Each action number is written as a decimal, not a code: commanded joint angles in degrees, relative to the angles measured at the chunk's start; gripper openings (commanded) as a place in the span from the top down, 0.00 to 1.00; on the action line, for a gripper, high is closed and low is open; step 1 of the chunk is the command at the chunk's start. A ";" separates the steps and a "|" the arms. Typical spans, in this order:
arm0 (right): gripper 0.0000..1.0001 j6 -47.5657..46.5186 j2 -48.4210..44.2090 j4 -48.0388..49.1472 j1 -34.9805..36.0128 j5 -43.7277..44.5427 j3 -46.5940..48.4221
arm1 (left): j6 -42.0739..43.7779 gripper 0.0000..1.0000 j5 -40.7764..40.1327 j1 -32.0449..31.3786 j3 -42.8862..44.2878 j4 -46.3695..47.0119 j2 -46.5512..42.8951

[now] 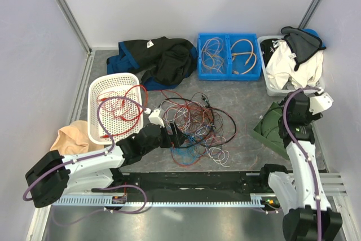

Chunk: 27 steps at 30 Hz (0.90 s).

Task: Untangle the cables

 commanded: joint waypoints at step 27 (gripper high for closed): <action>0.20 -10.27 16.34 15.37 44.16 -21.03 -3.92 | -1.17 0.01 -10.48 0.69 6.88 -14.74 -6.64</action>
